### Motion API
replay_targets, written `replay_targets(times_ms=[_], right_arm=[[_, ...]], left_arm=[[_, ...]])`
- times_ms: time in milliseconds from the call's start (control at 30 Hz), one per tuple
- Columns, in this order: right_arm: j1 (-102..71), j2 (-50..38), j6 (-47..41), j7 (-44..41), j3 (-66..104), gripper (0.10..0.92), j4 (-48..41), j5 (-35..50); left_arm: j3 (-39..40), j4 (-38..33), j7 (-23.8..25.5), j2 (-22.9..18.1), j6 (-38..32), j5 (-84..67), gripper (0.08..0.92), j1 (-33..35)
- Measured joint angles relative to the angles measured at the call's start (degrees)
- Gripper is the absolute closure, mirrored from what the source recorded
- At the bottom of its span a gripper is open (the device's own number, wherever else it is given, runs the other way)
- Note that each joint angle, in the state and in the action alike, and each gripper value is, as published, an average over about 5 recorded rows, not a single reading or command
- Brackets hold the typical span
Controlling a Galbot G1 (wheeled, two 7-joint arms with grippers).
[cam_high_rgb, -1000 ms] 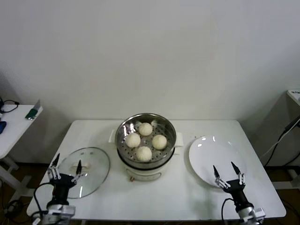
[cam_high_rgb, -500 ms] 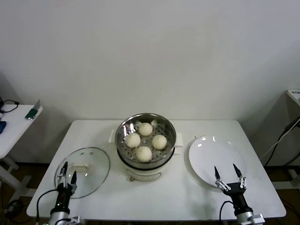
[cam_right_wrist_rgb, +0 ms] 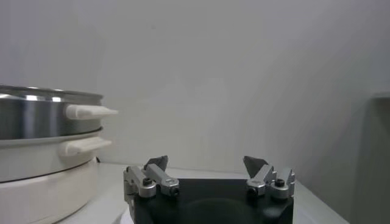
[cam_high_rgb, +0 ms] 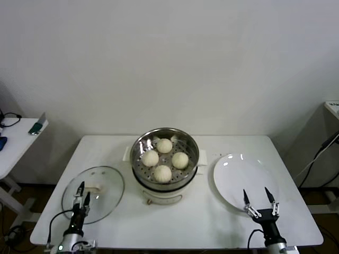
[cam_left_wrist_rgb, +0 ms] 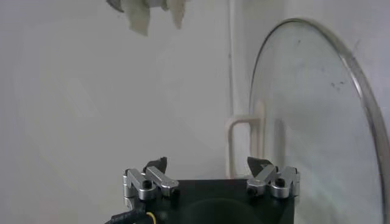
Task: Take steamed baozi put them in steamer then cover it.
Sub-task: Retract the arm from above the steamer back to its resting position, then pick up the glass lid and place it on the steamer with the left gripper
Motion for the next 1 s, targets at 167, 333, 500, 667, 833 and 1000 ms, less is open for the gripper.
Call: replay_targets(times_ms=[167,333,500,667,833,1000], right_arm=[[-0.4,0.5,0.3,0.1,0.4,0.203,0.0,-0.1],[-0.4,1.0,0.4,0.1,0.5,0.203,0.0,-0.4],[-0.1,1.3,0.3,0.1,0.5,0.203,0.1,-0.7],[0.2,1.5,-0.1,0.2,0.4,0.203,0.3,-0.8],[0.6,1.5,-0.4,0.3,0.4,0.203,0.5,-0.8],[0.7,1.4,-0.6,0.3,0.4,0.203,0.8,-0.8]], left_arm=[[0.4,2.1,0.0,0.7,0.3,0.2,0.204,-2.6],[0.9,4.6,0.2,1.4,-0.1,0.0,0.337,-4.8],[1.0,7.0,0.4,1.7,-0.3,0.1,0.484,-6.3],[0.9,7.9,0.5,2.0,-0.5,0.0,0.623,-6.6],[1.0,7.6,1.0,2.4,-0.4,-0.7,0.77,-6.2],[1.2,4.8,2.2,3.3,0.4,-2.8,0.857,-5.1]])
